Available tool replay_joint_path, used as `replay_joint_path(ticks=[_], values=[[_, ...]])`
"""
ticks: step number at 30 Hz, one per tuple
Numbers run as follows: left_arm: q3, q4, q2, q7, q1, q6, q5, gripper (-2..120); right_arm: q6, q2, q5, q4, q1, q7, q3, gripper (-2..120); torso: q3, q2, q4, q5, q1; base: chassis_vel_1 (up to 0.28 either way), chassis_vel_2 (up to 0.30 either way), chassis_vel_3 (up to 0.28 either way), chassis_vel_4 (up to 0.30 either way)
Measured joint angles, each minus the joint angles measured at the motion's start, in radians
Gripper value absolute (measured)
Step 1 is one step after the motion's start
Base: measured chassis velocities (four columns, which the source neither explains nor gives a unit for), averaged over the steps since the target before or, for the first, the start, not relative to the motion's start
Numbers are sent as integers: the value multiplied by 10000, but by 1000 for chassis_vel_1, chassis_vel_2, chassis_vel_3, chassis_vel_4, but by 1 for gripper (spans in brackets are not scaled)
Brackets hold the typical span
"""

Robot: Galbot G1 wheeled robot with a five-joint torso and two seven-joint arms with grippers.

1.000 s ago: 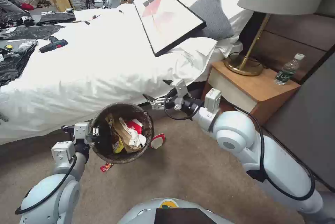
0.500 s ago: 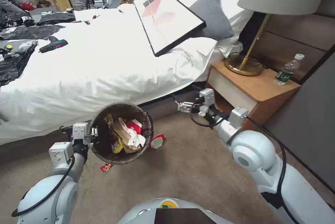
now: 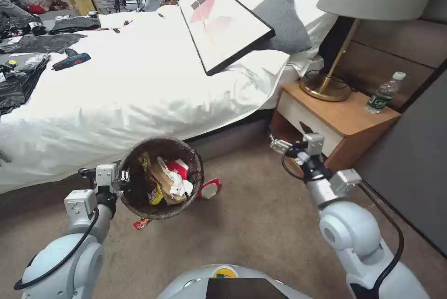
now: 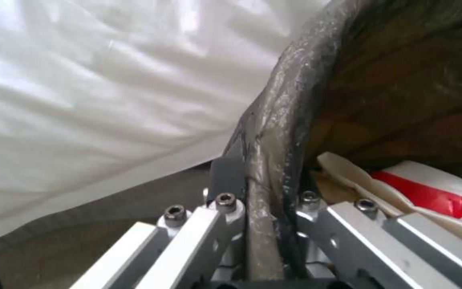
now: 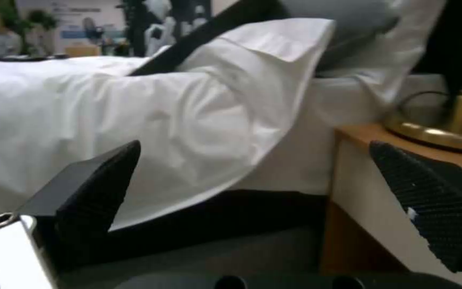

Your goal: Pick up the trash bin, then pick up the garbage from the floor and place it into the trash bin.

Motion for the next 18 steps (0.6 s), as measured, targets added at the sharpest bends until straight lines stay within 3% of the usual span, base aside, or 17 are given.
replay_joint_path(ticks=[7,18], values=[[12,48,57,3,-6,0,1,3,1362,1151,-1121,-178,-1710,-482,988,100,0,0,-3,-1,0,0,0,0,0],[5,97,89,1,0,13,6,3,2095,1677,-1683,-257,-2376,-569,1108,100,1,0,1,-2,0,0,0,0,0]])
